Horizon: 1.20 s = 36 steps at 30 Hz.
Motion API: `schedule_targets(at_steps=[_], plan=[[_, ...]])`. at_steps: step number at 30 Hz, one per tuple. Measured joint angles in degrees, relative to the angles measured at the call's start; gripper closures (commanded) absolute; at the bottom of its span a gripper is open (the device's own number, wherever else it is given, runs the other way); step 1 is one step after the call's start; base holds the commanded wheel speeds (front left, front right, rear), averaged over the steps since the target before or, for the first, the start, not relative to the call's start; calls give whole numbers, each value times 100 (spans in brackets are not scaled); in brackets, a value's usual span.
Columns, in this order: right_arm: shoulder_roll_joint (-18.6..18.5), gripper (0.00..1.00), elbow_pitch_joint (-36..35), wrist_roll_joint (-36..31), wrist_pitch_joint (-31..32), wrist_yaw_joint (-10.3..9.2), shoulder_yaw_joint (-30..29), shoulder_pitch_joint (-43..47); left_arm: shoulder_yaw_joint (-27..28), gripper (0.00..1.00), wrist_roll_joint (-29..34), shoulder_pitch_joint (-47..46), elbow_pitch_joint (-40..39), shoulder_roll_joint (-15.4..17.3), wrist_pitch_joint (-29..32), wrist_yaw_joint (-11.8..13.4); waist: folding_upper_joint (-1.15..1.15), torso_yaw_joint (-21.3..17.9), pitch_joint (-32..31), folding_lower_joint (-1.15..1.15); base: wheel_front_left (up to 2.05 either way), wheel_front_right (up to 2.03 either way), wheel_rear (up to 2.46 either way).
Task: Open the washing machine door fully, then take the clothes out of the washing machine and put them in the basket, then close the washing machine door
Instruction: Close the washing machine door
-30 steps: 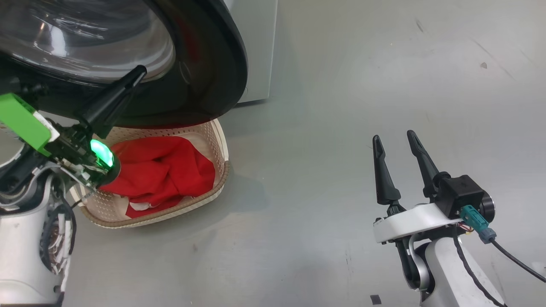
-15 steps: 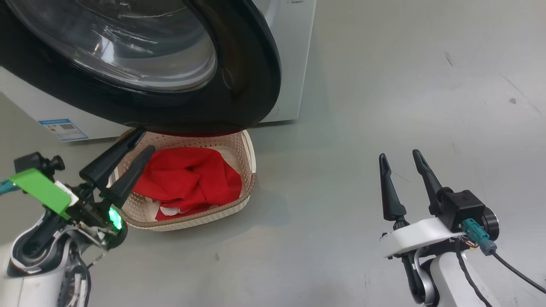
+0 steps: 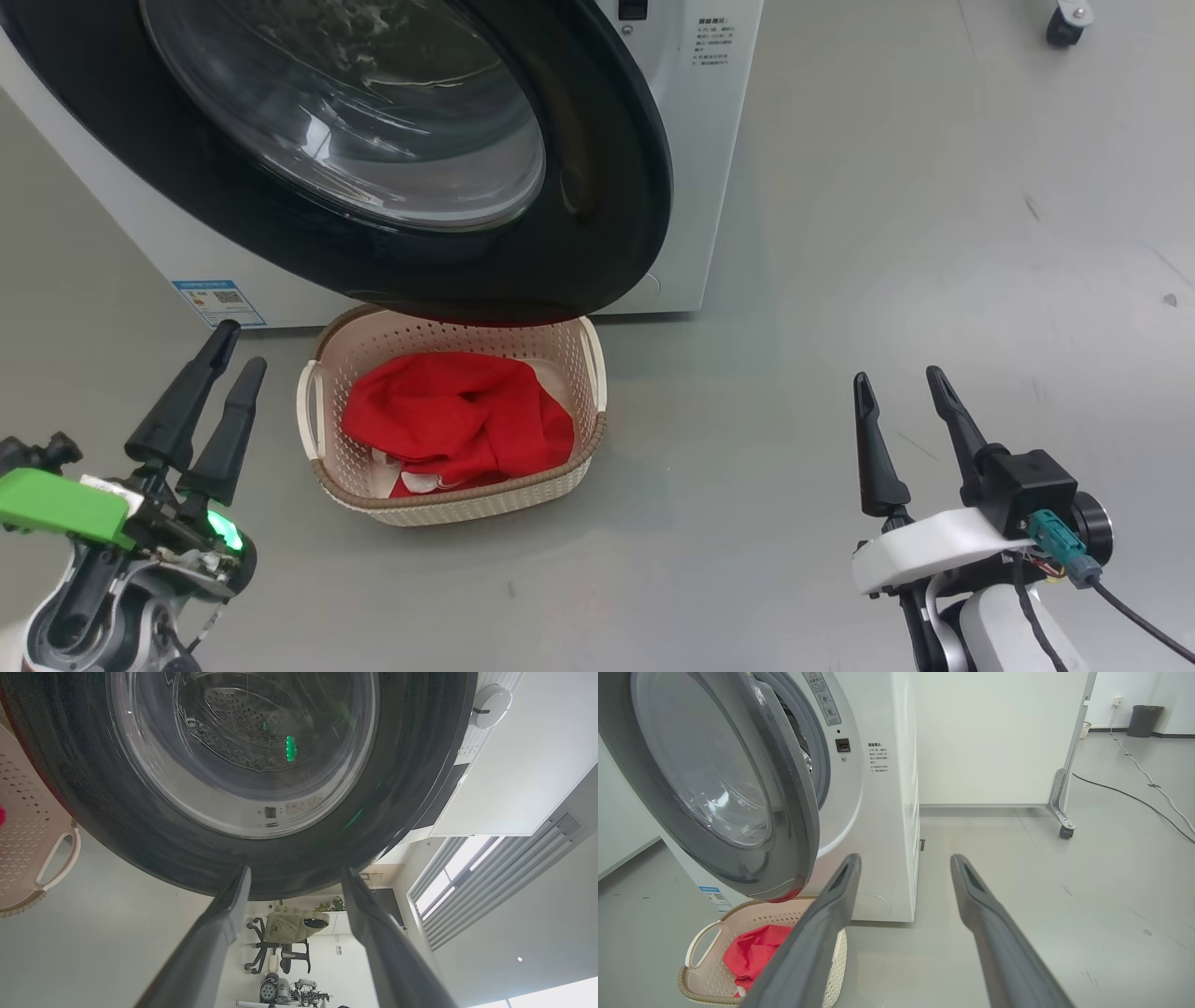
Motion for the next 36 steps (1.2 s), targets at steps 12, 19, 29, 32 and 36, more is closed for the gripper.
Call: schedule_targets(at_steps=[12,19,29,32,36], plan=[[4,0,-4,-16,0,25,-59,185,212,0,955,820,-588,-219,-1031,0,0,133,-267,0,0,0,0],[0,0,-43,-32,0,25,-165,332,-108,0,3216,1023,-1076,59,-2006,0,0,208,-354,0,0,0,0],[-2,0,-43,-102,0,74,-157,393,-731,0,6517,1381,-1359,749,-3417,48,0,254,-597,0,0,0,0],[-1,0,-44,-142,0,74,-155,440,-938,0,7061,1490,-1348,799,-3573,247,0,242,-676,0,0,0,0],[-1,0,-40,-145,0,74,-157,591,-1221,0,7581,1645,-1292,805,-3656,495,0,225,-788,0,0,0,0]])
